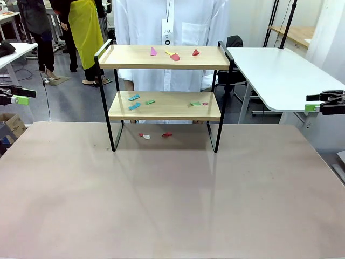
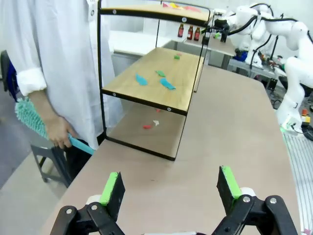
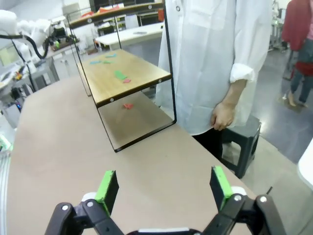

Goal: Clean the shelf.
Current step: Pick up the Duster handed by the human.

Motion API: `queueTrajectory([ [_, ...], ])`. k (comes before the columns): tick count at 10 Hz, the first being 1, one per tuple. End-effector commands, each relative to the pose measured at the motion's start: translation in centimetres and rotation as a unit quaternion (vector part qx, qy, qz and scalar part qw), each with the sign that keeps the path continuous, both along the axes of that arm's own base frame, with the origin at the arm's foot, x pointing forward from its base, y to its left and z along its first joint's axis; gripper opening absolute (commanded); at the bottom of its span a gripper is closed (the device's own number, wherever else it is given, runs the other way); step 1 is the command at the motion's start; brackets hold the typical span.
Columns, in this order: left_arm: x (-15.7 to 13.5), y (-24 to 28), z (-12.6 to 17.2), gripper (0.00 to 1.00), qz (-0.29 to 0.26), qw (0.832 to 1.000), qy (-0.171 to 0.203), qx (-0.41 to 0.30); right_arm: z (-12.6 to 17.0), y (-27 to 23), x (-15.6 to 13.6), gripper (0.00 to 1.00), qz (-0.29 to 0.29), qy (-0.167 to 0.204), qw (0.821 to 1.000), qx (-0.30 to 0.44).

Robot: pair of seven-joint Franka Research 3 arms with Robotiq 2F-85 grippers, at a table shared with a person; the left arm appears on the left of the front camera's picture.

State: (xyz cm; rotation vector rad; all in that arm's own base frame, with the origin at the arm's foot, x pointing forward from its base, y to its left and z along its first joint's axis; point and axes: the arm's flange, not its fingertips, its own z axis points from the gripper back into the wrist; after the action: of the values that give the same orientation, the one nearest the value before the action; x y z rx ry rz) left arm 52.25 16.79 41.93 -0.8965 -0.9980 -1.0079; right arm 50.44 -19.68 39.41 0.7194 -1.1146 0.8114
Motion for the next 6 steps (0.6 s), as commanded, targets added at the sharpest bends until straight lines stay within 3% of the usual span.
queueTrajectory([
  [1, 0.25, 0.77, -0.18, 1.0, 0.0, 0.999, -0.045, -0.022, 0.06, -1.35, 0.86, 1.0, 0.001, -0.014, 1.0, 0.016],
  [6, -0.73, 0.94, 0.15, 1.0, -0.006, 0.996, -0.075, -0.043, 0.83, -2.24, 0.78, 1.0, -0.012, -0.025, 0.999, 0.032],
])
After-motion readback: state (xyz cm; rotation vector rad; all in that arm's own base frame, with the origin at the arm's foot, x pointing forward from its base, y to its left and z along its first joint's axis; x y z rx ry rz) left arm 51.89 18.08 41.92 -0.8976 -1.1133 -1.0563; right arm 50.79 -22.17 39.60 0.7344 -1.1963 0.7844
